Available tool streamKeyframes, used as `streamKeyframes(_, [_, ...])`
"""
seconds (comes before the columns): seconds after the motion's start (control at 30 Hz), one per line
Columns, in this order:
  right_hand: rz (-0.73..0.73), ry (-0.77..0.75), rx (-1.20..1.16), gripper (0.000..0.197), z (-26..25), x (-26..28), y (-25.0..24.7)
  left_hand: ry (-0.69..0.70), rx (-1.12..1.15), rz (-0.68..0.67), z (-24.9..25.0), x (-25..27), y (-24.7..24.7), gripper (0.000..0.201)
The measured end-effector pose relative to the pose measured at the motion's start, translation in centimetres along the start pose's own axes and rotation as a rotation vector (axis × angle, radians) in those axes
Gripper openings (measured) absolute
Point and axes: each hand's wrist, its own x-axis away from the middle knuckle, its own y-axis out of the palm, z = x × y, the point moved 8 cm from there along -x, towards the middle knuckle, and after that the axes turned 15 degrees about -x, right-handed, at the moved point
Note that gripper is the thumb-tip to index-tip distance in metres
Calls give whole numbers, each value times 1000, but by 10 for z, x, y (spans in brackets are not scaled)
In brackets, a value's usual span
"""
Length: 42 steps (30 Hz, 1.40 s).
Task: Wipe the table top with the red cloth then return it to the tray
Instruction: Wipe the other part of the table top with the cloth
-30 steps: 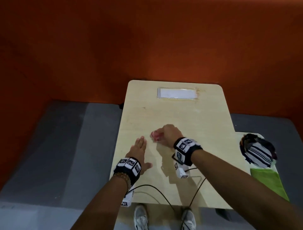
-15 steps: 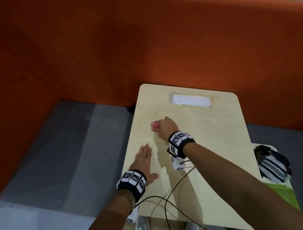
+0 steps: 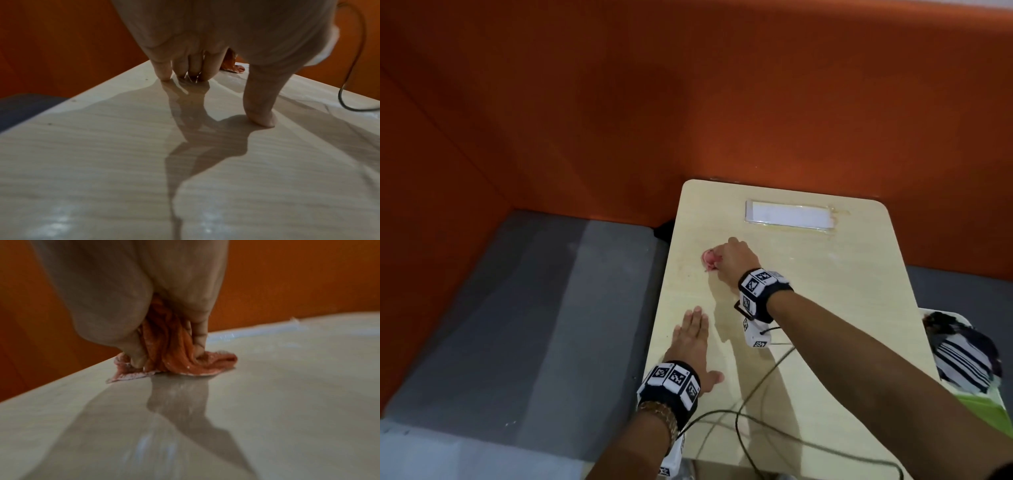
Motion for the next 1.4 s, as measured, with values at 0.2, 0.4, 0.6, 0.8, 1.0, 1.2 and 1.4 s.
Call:
streamKeyframes(0.2, [39, 39, -120, 9, -22, -20, -25, 21, -16, 26, -3, -4, -1, 116])
streamKeyframes(0.4, [-46, -48, 14, 24, -8, 8, 18, 25, -74, 17, -10, -18, -8, 136])
streamKeyframes(0.6, [46, -52, -56, 26, -31, -24, -15, 5, -92, 19, -8, -24, -5, 138])
streamKeyframes(0.8, [-35, -35, -91, 17, -35, -19, 29, 6, -108, 50, -7, -28, 0, 143])
streamKeyframes(1.0, [-186, -210, -32, 14, -71, 47, 43, -1, -137, 92, -1, -22, -11, 125])
streamKeyframes(1.2, [0, -129, -63, 7, -88, -11, 11, 9, -119, 33, -3, -20, -5, 127])
streamKeyframes(1.4, [-188, -132, -12, 17, -61, 18, 53, 11, -154, 3, 0, -16, 1, 118])
